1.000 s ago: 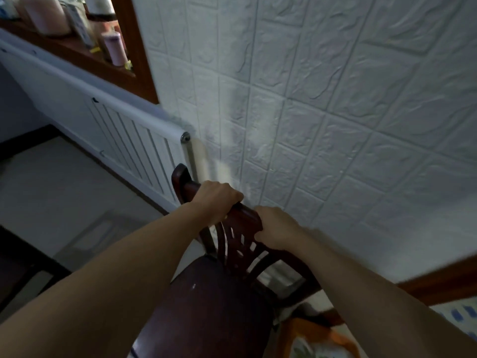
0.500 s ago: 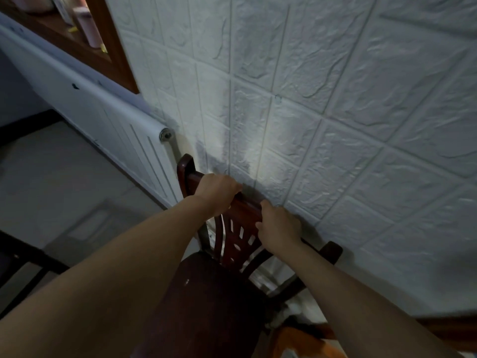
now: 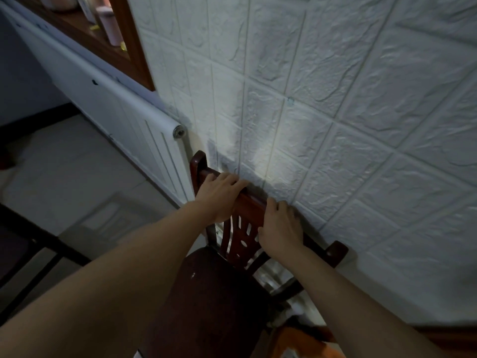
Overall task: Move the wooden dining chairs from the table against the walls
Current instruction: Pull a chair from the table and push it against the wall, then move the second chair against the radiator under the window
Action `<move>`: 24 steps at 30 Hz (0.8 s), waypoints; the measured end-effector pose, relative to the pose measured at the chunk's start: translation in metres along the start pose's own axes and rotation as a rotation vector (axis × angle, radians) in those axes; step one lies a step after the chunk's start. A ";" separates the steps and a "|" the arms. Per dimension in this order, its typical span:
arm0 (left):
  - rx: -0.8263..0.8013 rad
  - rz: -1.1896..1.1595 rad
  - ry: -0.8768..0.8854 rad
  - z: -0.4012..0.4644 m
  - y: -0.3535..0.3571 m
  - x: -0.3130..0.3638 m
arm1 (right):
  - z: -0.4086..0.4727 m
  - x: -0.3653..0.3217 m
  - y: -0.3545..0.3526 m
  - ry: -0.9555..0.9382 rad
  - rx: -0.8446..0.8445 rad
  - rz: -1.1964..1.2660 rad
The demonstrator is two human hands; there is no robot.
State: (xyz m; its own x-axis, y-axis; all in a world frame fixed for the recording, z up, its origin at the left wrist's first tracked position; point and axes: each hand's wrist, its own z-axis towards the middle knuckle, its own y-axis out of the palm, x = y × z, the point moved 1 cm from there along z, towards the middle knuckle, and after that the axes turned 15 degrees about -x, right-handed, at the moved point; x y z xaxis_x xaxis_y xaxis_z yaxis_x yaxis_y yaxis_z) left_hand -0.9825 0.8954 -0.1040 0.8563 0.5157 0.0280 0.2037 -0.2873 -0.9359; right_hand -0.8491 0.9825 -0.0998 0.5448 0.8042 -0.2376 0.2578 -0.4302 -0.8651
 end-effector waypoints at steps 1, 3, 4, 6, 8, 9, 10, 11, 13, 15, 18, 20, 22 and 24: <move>-0.010 -0.022 -0.026 -0.007 0.000 0.000 | -0.002 -0.003 0.000 -0.022 0.022 -0.015; -0.034 -0.069 -0.077 -0.023 0.001 -0.003 | -0.007 -0.013 0.000 -0.059 0.062 -0.049; -0.051 -0.085 -0.104 -0.032 0.000 -0.005 | -0.008 -0.019 0.000 -0.075 0.072 -0.066; -0.107 -0.093 -0.168 -0.051 0.001 -0.013 | -0.011 -0.037 0.004 -0.117 0.065 -0.109; -0.177 -0.106 -0.224 -0.072 0.004 -0.024 | -0.012 -0.058 0.009 -0.145 0.028 -0.114; -0.199 -0.115 -0.247 -0.084 0.006 -0.032 | -0.014 -0.070 0.012 -0.157 0.006 -0.106; -0.211 -0.124 -0.270 -0.096 0.008 -0.041 | -0.016 -0.081 0.016 -0.173 -0.015 -0.102; -0.222 -0.131 -0.293 -0.111 0.009 -0.050 | -0.020 -0.094 0.019 -0.196 -0.033 -0.097; -0.234 -0.153 -0.340 -0.140 0.013 -0.070 | -0.028 -0.119 0.026 -0.232 -0.057 -0.096; -0.232 -0.200 -0.387 -0.173 0.018 -0.094 | -0.040 -0.146 0.031 -0.265 -0.048 -0.112; -0.212 -0.247 -0.452 -0.237 0.030 -0.131 | -0.065 -0.199 0.042 -0.319 -0.090 -0.122; -0.214 -0.266 -0.471 -0.262 0.035 -0.144 | -0.076 -0.220 0.046 -0.312 -0.158 -0.105; -0.204 -0.280 -0.506 -0.301 0.042 -0.165 | -0.092 -0.256 0.059 -0.331 -0.206 -0.108; -0.210 -0.301 -0.542 -0.341 0.050 -0.187 | -0.110 -0.293 0.074 -0.361 -0.237 -0.110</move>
State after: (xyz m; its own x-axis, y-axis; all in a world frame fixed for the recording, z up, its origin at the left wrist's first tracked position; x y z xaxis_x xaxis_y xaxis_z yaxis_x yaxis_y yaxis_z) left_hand -0.9708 0.5093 -0.0362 0.3984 0.9161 0.0456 0.5323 -0.1904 -0.8249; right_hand -0.9021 0.6698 -0.0456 0.2010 0.9240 -0.3254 0.4975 -0.3825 -0.7786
